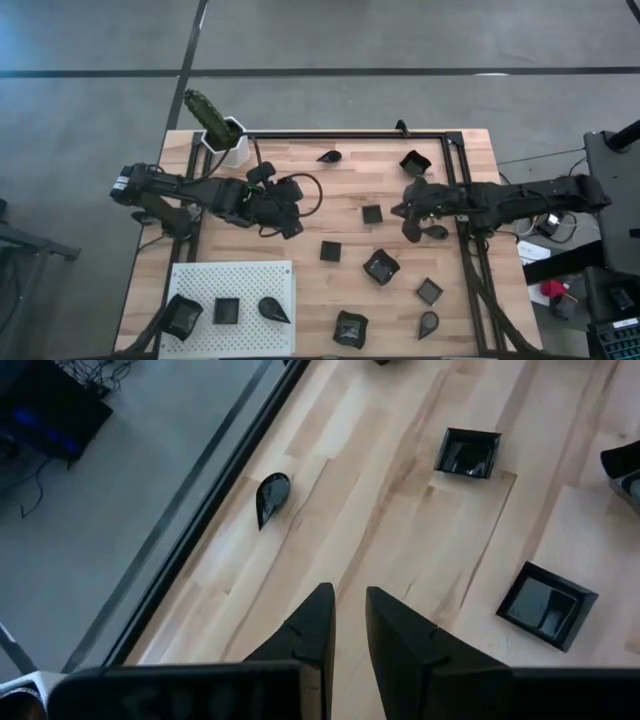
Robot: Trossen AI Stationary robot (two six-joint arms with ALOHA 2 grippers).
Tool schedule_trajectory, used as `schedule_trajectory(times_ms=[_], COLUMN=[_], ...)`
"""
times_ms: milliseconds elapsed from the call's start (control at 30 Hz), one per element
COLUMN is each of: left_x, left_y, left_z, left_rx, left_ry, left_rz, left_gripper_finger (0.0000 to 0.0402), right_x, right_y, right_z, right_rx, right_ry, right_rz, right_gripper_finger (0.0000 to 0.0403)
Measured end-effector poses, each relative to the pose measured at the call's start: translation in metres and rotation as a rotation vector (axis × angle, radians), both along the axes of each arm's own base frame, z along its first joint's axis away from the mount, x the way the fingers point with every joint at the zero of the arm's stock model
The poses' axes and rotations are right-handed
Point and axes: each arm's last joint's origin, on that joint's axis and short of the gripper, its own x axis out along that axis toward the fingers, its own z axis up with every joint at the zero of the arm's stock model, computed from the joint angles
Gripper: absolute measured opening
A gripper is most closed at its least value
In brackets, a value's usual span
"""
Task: Pick & Place Mini shaped plates
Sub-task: Stack the distorted square plate on top of the other distorted square plate on the shelf
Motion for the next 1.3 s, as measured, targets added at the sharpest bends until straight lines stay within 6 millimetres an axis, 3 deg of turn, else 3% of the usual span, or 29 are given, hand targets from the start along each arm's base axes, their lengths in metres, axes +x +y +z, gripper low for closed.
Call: schedule_trajectory(times_ms=[367,567,733,1067,1300], left_x=[0.000,0.000,0.000,0.000,0.000], left_y=[0.000,0.000,0.000,0.000,0.000], left_z=[0.000,0.000,0.000,0.000,0.000], left_rx=[0.035,0.037,0.042,0.039,0.040], left_ry=[0.034,0.038,0.042,0.044,0.044], left_rz=[-0.044,-0.048,-0.054,-0.057,-0.056], left_gripper_finger=[0.0055,0.0055,0.0055,0.0055,0.0055], right_x=[0.030,0.041,0.049,0.063,0.074], right_y=[0.008,0.010,0.012,0.013,0.014], right_z=[0.005,0.004,-0.003,-0.027,-0.043], right_rx=[0.234,0.306,0.376,0.418,0.445], right_ry=[0.265,0.404,0.470,0.582,0.629], right_rz=[0.115,0.094,0.125,0.085,0.087], right_gripper_finger=[0.0033,0.0034,0.0038,0.0100,0.0116])
